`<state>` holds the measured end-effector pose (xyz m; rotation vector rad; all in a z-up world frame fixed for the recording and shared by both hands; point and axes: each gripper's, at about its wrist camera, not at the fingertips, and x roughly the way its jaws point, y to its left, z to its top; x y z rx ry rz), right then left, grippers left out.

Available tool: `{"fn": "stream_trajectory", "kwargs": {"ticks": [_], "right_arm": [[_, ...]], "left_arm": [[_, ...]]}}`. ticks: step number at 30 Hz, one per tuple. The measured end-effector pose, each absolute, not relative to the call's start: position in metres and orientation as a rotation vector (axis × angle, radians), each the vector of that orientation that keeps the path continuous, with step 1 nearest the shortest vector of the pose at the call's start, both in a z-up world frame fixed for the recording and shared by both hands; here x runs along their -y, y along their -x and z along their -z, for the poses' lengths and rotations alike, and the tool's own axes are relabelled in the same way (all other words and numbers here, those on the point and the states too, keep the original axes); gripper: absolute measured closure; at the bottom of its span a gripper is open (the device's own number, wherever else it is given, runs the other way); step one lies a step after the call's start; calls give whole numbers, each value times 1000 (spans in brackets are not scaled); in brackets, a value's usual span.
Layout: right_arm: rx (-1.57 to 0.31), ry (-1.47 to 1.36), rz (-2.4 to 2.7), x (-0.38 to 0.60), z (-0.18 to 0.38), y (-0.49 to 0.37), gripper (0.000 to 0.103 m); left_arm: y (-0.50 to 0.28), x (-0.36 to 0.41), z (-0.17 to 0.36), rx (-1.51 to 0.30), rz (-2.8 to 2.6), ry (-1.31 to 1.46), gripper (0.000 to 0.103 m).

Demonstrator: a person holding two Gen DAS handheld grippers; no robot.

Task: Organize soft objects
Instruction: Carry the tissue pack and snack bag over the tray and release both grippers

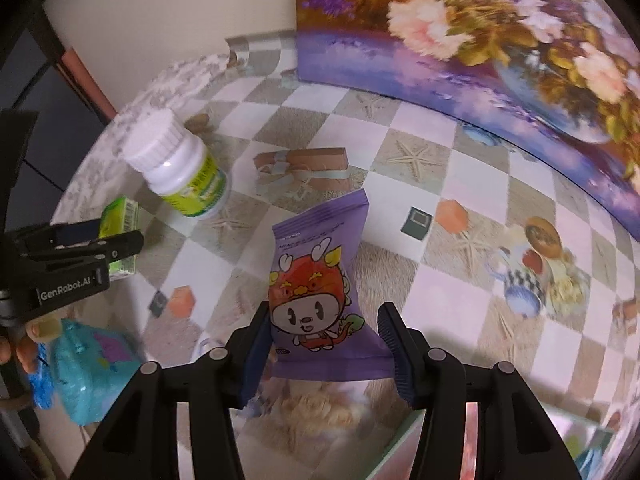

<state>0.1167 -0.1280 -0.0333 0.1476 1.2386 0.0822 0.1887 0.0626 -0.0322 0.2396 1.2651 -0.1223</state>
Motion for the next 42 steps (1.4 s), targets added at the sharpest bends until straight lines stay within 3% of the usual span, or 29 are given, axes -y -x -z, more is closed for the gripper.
{"fn": "stream_trajectory", "kwargs": {"ticks": [9, 24, 35, 42], "right_arm": [[-1183, -193, -27, 140, -4, -64, 47], [-1118, -279, 101, 178, -37, 31, 47], [-1079, -389, 269, 246, -44, 106, 47], [-1175, -433, 349, 281, -15, 127, 47]], "left_arm": [[-134, -45, -14, -1159, 154, -160, 44], [-46, -12, -30, -1081, 236, -158, 44], [8, 66, -19, -1067, 411, -335, 44], [29, 110, 15, -1184, 545, -380, 44]]}}
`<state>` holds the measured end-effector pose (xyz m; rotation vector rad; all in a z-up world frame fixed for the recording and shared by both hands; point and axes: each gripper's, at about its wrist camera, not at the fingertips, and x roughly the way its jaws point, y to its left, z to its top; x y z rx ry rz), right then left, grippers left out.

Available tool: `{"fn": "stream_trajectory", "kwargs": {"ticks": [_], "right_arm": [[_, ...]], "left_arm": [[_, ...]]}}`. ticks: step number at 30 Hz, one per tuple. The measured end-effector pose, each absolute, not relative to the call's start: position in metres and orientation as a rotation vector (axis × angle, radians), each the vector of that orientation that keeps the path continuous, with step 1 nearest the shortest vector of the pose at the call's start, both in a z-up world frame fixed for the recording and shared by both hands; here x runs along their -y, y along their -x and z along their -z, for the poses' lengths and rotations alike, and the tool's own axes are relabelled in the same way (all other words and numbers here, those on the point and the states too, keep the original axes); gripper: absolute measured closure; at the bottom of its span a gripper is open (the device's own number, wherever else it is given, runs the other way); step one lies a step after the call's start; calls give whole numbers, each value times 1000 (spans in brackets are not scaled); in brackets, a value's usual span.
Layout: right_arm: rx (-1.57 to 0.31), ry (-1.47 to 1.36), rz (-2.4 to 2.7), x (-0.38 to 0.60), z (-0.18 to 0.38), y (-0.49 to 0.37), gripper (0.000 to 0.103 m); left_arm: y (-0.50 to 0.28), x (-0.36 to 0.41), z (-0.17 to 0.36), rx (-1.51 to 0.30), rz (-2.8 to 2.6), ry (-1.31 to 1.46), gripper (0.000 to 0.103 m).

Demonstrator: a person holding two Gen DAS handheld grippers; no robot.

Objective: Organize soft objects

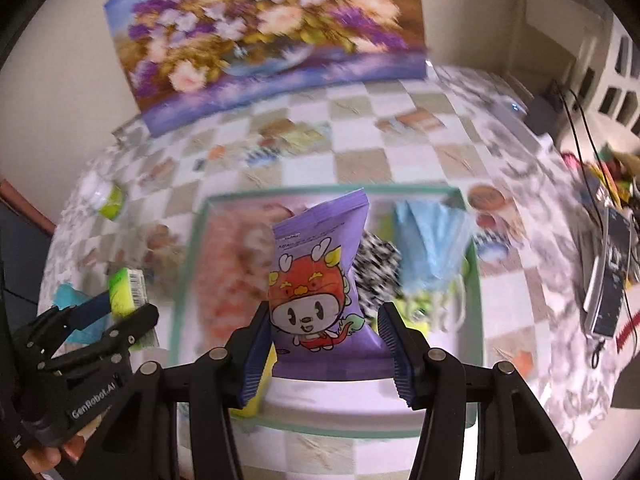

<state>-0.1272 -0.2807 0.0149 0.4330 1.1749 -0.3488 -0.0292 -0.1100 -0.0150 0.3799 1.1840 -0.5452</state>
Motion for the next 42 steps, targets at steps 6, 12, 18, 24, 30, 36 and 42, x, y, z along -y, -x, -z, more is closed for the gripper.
{"fn": "stream_trajectory", "kwargs": {"ticks": [6, 12, 18, 24, 30, 36, 42], "right_arm": [[-1245, -465, 325, 286, 10, 131, 47], [-1295, -472, 306, 280, 23, 130, 47], [-1323, -456, 309, 275, 29, 129, 34], [-1333, -445, 321, 273, 31, 130, 28], [-1332, -431, 329, 266, 32, 135, 9], [-1276, -447, 363, 264, 25, 144, 0], [-1237, -439, 371, 256, 17, 152, 0]], "left_arm": [[34, 124, 42, -1277, 588, -362, 44], [27, 120, 55, -1326, 581, -319, 41], [21, 114, 50, -1310, 564, -269, 23], [19, 107, 43, -1299, 558, -254, 18], [16, 90, 34, -1250, 469, -281, 11], [17, 68, 33, -1228, 387, -301, 9], [25, 54, 29, -1208, 362, -282, 1]]}}
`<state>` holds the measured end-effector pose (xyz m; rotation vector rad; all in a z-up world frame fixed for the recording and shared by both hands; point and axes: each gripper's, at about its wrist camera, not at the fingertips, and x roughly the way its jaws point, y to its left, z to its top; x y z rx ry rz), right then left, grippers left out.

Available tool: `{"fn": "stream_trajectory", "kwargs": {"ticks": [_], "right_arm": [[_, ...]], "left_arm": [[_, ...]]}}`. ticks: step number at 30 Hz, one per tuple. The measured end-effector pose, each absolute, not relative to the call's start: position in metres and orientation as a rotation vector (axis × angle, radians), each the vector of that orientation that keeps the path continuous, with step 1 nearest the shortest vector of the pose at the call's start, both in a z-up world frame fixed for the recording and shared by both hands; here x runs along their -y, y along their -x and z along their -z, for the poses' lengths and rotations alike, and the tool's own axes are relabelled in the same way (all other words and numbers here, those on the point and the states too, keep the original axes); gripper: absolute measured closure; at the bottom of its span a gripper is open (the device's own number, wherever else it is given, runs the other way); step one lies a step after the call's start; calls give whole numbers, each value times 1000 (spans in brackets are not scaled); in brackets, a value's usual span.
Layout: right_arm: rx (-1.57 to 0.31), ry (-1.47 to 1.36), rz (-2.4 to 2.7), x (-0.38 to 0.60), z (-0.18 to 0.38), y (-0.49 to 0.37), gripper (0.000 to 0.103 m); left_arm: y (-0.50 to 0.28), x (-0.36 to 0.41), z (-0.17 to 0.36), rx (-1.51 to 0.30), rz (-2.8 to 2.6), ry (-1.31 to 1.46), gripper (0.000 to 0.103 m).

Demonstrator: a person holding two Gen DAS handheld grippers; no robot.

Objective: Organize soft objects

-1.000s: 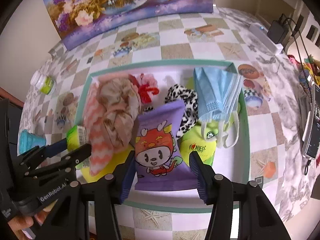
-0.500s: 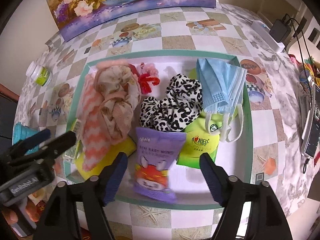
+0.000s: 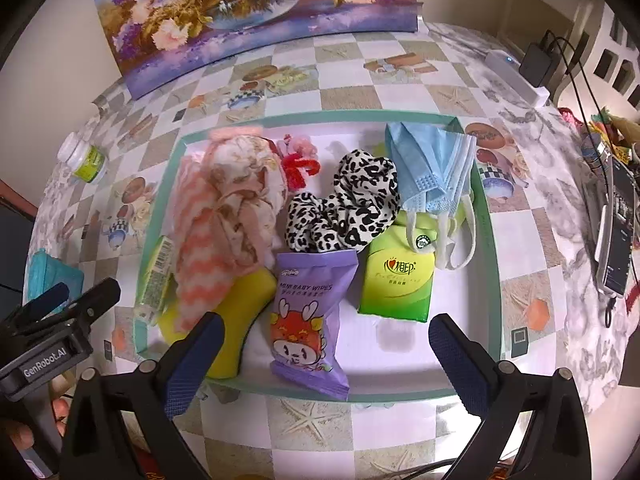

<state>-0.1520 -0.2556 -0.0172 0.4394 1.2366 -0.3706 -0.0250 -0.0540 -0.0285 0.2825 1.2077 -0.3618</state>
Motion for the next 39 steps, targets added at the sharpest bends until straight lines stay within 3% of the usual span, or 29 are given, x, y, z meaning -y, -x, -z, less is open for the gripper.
{"fn": "stream_trajectory", "kwargs": {"ticks": [39], "right_arm": [[-1180, -375, 358, 229, -5, 161, 0]], "left_arm": [[52, 17, 4, -1162, 272, -272, 1]]}}
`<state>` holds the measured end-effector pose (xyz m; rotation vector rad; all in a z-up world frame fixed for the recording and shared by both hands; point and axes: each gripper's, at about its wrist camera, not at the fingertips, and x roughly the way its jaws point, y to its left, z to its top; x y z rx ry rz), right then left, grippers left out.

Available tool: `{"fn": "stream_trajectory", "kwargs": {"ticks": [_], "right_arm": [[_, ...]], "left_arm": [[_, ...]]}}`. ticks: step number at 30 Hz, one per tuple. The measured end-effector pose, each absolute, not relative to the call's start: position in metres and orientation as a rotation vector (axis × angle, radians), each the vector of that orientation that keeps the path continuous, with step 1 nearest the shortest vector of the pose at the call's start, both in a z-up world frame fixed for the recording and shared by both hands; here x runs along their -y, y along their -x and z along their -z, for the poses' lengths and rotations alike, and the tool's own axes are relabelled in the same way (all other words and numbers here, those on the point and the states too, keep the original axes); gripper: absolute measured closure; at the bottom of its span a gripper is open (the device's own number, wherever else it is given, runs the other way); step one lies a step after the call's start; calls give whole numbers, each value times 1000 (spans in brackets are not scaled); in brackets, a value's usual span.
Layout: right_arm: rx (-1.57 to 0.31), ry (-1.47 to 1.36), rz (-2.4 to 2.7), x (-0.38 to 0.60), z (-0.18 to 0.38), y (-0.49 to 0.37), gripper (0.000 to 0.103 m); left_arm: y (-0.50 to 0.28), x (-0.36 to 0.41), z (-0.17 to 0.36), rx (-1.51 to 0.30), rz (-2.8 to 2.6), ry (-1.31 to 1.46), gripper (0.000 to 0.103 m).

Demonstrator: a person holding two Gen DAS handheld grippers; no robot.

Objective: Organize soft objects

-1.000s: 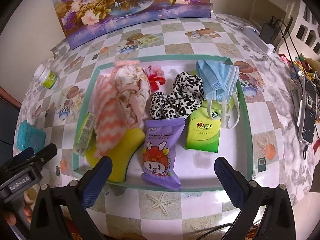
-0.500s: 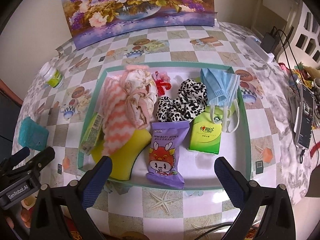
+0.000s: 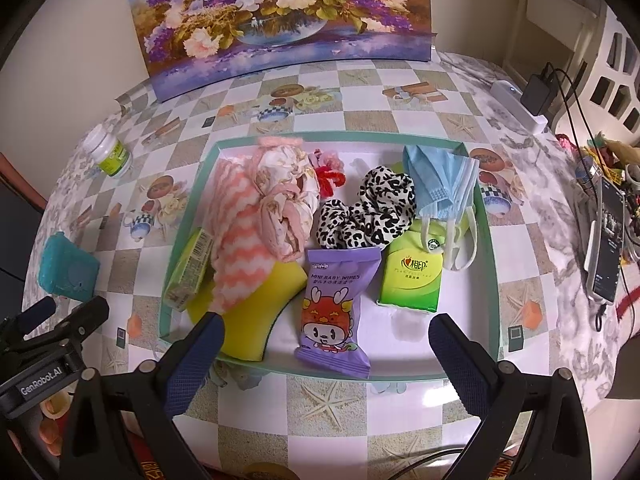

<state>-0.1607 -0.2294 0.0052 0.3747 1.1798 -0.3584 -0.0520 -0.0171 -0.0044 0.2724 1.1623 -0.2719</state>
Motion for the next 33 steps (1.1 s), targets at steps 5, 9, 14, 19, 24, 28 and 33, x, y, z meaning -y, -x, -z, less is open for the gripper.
{"fn": "stream_trajectory", "kwargs": {"ticks": [5, 9, 14, 19, 24, 28, 33], "right_arm": [[-1179, -374, 358, 229, -5, 161, 0], [-1179, -371, 355, 228, -6, 160, 0], [-1180, -370, 353, 227, -7, 159, 0], [-1182, -371, 351, 227, -6, 159, 0], [-1180, -369, 344, 225, -5, 158, 0], [-1177, -369, 340, 225, -6, 158, 0], [-1174, -366, 333, 225, -8, 158, 0]], "left_arm": [[52, 15, 4, -1159, 248, -276, 1], [51, 13, 3, -1155, 237, -274, 1], [49, 12, 4, -1157, 229, -273, 1], [49, 13, 4, -1158, 229, -280, 1], [49, 12, 4, -1156, 222, -282, 1], [48, 12, 3, -1151, 221, -280, 1], [49, 13, 1, -1143, 228, -284, 1]]}}
